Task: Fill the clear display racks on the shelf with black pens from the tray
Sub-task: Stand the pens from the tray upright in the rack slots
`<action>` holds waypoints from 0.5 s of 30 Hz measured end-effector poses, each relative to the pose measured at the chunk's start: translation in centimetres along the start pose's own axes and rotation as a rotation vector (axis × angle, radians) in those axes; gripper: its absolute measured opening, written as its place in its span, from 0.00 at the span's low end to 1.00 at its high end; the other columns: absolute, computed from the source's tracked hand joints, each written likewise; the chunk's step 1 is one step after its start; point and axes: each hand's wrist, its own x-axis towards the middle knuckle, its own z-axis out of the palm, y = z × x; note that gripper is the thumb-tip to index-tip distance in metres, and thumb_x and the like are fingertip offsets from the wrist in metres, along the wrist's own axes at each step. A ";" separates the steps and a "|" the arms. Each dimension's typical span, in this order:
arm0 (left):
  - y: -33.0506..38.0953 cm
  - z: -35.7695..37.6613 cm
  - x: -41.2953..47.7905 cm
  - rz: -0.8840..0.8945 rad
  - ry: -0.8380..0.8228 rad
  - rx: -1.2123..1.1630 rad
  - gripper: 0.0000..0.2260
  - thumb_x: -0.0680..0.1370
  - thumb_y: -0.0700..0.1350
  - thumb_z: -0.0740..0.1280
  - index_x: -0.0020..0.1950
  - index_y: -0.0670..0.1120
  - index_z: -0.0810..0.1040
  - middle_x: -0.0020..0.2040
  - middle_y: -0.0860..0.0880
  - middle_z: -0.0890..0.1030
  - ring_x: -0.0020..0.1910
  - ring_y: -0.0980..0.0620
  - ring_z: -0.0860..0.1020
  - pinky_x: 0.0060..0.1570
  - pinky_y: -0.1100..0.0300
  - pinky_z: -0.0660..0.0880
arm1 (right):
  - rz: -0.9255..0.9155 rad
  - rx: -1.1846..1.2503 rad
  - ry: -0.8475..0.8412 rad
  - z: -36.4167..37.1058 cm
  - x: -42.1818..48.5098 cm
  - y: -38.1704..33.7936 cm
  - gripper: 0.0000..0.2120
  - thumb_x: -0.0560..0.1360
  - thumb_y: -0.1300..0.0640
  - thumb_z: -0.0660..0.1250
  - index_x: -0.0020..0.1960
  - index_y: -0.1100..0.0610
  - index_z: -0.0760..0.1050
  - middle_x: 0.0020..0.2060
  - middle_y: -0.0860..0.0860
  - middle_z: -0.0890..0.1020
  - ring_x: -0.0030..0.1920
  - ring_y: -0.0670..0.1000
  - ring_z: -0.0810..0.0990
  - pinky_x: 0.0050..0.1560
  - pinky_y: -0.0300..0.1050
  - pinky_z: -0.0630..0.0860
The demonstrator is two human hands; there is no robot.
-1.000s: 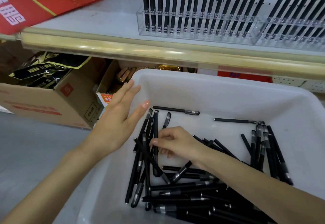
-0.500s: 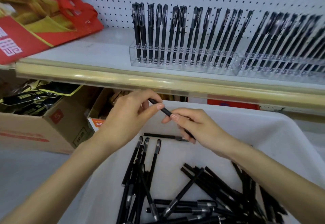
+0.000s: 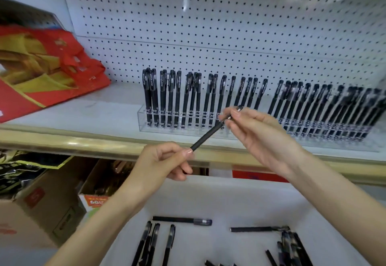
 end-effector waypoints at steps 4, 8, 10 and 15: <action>-0.2 -0.1 2.3 0.187 0.100 0.273 0.09 0.75 0.51 0.66 0.45 0.49 0.83 0.41 0.54 0.84 0.42 0.60 0.80 0.47 0.64 0.75 | -0.261 -0.349 0.064 1.9 2.2 -1.9 0.10 0.75 0.66 0.66 0.56 0.61 0.73 0.41 0.59 0.83 0.37 0.48 0.82 0.41 0.37 0.78; 0.3 -1.7 4.1 0.490 0.271 0.832 0.17 0.80 0.58 0.57 0.58 0.53 0.79 0.55 0.60 0.79 0.54 0.62 0.74 0.52 0.64 0.69 | -0.537 -0.613 0.136 3.6 4.8 -4.1 0.12 0.77 0.66 0.66 0.52 0.55 0.65 0.40 0.61 0.81 0.35 0.50 0.83 0.39 0.42 0.80; 0.3 -2.3 5.1 0.576 0.261 1.046 0.22 0.80 0.59 0.53 0.63 0.49 0.77 0.59 0.55 0.78 0.59 0.57 0.73 0.57 0.62 0.67 | -0.609 -0.715 0.119 4.2 6.3 -4.4 0.13 0.77 0.65 0.66 0.49 0.52 0.64 0.38 0.58 0.80 0.35 0.52 0.83 0.38 0.44 0.81; -0.5 -3.0 6.6 0.480 0.166 1.122 0.28 0.79 0.63 0.47 0.72 0.51 0.69 0.70 0.54 0.71 0.69 0.56 0.67 0.67 0.62 0.57 | -0.617 -0.784 0.129 4.5 9.4 -3.5 0.10 0.77 0.64 0.66 0.49 0.55 0.65 0.36 0.53 0.79 0.34 0.51 0.83 0.38 0.44 0.81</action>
